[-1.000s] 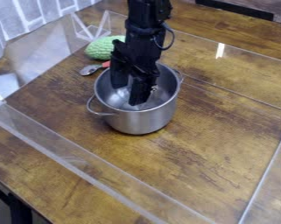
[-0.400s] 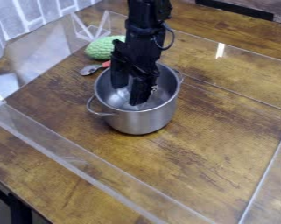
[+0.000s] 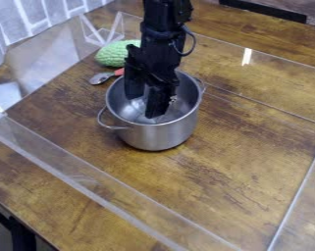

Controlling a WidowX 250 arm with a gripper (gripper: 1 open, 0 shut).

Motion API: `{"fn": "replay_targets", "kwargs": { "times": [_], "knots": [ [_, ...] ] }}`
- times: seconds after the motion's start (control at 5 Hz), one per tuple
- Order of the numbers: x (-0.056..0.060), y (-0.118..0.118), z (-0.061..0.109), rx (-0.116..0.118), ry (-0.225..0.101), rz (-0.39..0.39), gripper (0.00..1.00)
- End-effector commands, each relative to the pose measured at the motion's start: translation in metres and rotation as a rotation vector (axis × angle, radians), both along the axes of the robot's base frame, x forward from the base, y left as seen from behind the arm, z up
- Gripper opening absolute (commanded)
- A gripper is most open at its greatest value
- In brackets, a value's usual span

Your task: Move the pink spoon to the left side of the table

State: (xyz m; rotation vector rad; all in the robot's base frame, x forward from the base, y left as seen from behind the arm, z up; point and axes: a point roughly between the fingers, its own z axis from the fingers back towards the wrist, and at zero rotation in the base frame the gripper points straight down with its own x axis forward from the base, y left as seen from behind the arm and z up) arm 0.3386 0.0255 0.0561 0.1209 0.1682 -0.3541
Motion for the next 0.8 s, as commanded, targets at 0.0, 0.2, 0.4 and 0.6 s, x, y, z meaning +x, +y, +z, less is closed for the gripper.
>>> {"fn": "replay_targets", "kwargs": {
  "times": [0.0,0.2,0.4,0.6],
  "knots": [
    [0.011,0.0019,0.0259,-0.004,-0.097,0.002,0.0],
    [0.0109,0.0021,0.026,-0.007,-0.102,0.002,0.0],
    [0.0109,0.0022,0.0258,-0.01,-0.108,0.002,0.0],
    [0.0108,0.0024,0.0256,-0.012,-0.113,0.002,0.0]
  ]
}}
